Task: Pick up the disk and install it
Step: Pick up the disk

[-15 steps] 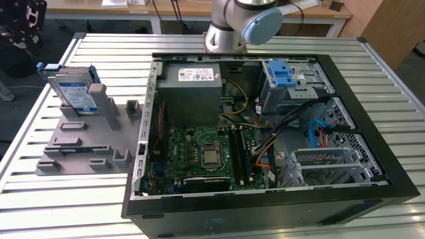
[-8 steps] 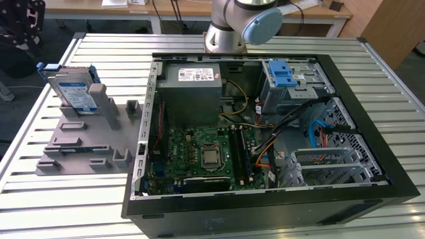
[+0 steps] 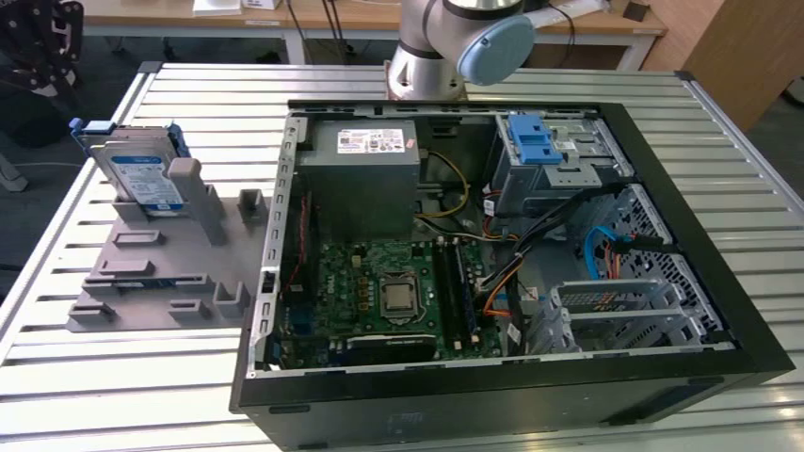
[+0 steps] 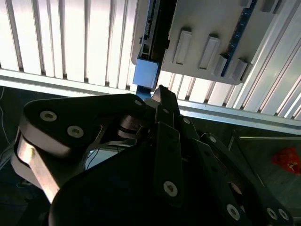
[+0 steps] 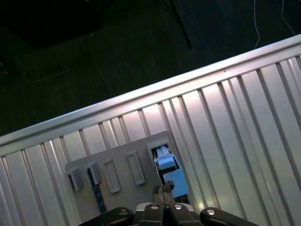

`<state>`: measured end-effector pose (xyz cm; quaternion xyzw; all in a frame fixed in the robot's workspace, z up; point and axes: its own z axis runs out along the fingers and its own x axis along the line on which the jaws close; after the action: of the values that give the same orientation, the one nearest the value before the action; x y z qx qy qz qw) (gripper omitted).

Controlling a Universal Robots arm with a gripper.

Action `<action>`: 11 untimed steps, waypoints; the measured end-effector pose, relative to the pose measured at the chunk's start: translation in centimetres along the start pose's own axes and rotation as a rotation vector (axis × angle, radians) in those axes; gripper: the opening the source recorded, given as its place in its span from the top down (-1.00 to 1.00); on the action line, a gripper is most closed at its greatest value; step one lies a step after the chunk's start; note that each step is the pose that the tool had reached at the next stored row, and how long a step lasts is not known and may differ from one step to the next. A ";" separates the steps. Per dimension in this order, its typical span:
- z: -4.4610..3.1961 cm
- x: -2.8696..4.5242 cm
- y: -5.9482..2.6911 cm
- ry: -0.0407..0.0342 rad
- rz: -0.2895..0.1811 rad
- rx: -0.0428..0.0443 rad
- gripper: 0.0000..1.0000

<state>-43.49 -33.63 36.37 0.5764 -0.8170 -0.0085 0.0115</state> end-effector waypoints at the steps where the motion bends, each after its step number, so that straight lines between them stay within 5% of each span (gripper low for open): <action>1: 0.08 0.00 0.00 0.0003 0.000 0.0018 0.79; 9: 0.46 -0.10 -0.04 0.0015 -0.050 0.0041 0.77; 11: 0.51 -0.22 -0.02 0.0017 -0.059 0.0042 0.54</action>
<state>-43.41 -33.43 35.85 0.6002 -0.7998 -0.0066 0.0107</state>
